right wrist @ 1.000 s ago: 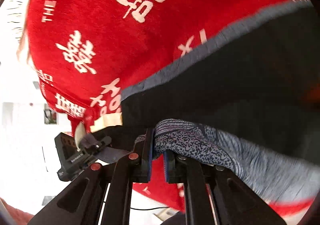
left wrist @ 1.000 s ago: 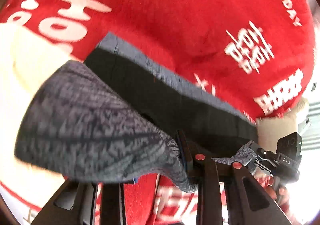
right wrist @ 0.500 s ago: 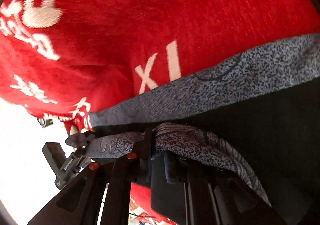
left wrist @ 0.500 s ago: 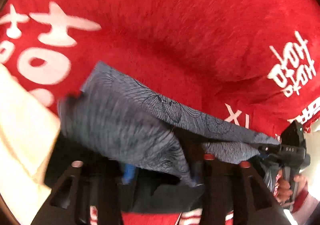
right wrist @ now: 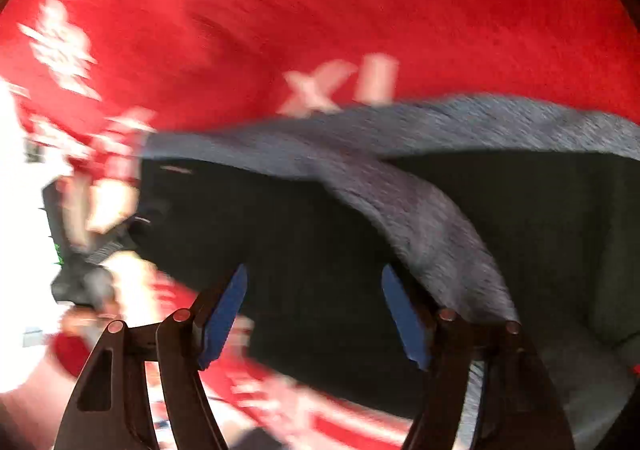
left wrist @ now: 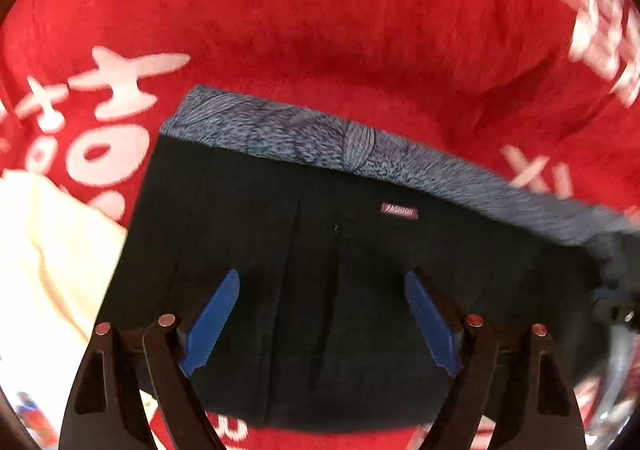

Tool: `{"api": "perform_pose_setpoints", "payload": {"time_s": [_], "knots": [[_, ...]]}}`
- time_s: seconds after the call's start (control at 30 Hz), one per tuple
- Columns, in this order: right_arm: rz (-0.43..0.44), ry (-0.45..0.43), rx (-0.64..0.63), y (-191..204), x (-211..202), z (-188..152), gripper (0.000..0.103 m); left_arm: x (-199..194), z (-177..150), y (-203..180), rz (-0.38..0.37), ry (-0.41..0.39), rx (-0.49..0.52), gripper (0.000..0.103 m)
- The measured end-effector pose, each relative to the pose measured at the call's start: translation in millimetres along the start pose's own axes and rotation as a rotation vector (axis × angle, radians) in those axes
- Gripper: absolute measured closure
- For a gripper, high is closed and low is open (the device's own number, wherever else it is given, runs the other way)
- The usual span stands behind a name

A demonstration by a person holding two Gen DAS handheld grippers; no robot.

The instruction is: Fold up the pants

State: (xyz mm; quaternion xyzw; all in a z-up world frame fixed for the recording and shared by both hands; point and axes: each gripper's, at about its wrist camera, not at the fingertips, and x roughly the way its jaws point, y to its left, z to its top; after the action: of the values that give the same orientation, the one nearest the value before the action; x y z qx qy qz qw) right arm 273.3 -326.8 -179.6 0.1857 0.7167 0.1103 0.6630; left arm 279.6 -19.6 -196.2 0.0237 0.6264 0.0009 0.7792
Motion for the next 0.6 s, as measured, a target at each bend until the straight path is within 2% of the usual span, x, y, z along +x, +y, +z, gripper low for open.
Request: {"api": "perform_pose_setpoints", "payload": {"time_s": [0.03, 0.1, 0.2, 0.3, 0.43, 0.6], "knots": [[0.006, -0.025, 0.004, -4, -2, 1, 0.042, -2, -1, -7, 0.012, -0.005, 0.023, 0.017], [0.064, -0.084, 0.044, -11, -21, 0, 0.042, -11, -7, -15, -0.030, 0.012, 0.039, 0.017], [0.129, -0.142, 0.062, -17, -49, -10, 0.038, -30, -23, -31, -0.046, 0.037, 0.044, 0.017], [0.127, -0.193, 0.048, -32, -79, -38, 0.033, -51, -43, -59, -0.087, 0.048, 0.059, 0.017], [0.077, -0.229, 0.086, -62, -104, -92, 0.032, -68, -75, -117, -0.192, 0.094, 0.105, 0.017], [0.010, -0.259, 0.258, -108, -123, -186, 0.032, -79, -114, -196, -0.322, 0.157, 0.207, 0.017]]}}
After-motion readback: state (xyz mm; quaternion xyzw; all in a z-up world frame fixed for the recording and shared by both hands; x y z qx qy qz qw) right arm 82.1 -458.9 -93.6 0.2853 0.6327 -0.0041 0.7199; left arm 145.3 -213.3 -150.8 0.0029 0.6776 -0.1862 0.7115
